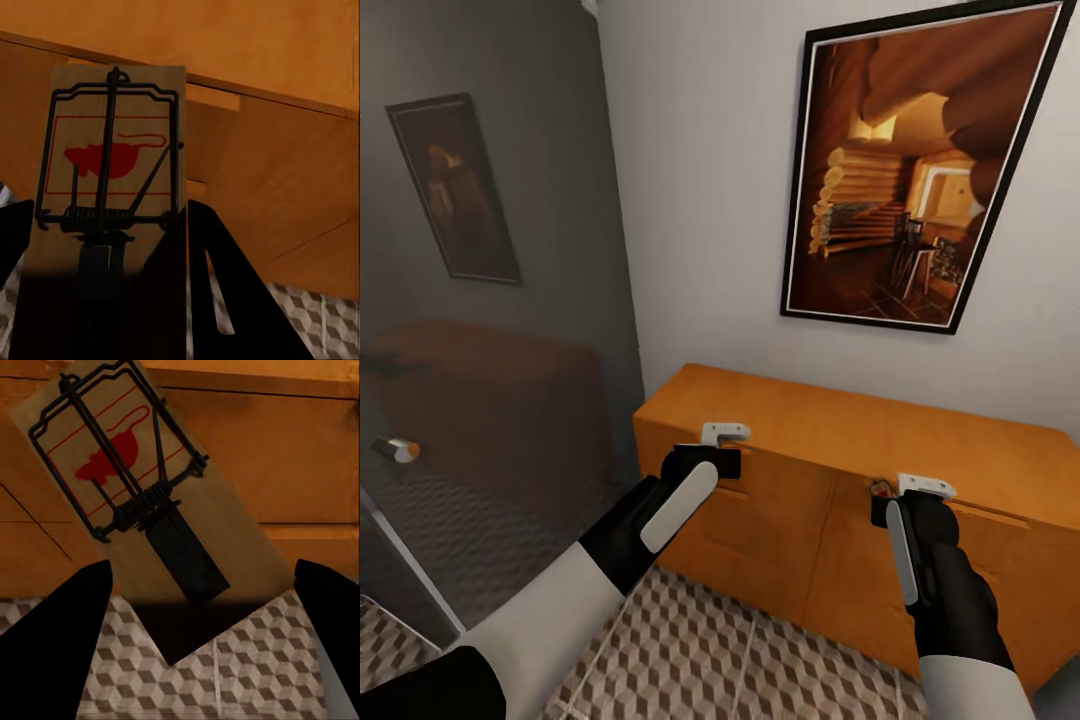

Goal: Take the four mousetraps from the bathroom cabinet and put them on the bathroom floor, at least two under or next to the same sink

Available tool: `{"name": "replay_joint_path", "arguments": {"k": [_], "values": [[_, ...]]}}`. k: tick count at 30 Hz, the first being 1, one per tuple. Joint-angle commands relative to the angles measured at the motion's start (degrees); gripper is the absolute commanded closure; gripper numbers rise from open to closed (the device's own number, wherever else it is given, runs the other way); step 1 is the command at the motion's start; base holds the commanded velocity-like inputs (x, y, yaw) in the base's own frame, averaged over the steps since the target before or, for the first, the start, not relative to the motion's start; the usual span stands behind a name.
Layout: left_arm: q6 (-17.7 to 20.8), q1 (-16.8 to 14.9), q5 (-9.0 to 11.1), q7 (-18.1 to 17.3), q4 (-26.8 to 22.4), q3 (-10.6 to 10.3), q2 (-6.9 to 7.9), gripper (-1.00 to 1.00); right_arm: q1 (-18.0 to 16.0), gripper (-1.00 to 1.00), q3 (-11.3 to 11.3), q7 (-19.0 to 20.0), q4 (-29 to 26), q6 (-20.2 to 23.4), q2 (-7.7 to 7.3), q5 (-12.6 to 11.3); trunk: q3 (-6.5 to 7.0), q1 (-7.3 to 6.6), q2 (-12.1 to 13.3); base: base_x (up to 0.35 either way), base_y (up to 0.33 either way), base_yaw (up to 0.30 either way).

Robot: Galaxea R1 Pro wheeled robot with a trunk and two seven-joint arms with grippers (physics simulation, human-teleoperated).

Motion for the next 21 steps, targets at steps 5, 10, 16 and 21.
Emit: {"name": "replay_joint_path", "arguments": {"k": [5, 10, 16, 21], "values": [[0.1, -0.1, 0.5, 0.5, 0.0, -0.1, 0.08, 1.0, 0.0, 1.0, -0.1, 0.4, 0.4, 0.2, 0.04, 0.3, -0.07, -0.03, 0.0, -0.291, -0.173, 0.0], [0.0, -0.1, 0.5, 0.5, 0.0, -0.1, 0.09, 1.0, 0.0, 1.0, 0.0, 0.4, 0.6, 0.2, 0.04, 0.4, -0.07, -0.03, 0.0, -0.284, -0.17, 0.0], [-0.1, -0.1, 0.9, 0.0, 0.5, -0.1, 0.13, 1.0, 0.0, 1.0, 0.1, 0.4, 1.3, 0.1, 0.0, 0.4, -0.07, -0.03, 0.0, -0.072, -0.045, 0.0], [-0.1, -0.1, 0.9, 0.0, 0.5, -0.1, 0.16, 1.0, 0.0, 1.0, 0.2, 0.3, 1.9, -0.1, 0.13, 0.3, 0.12, -0.03, 0.0, -0.006, -0.004, 0.0]]}}
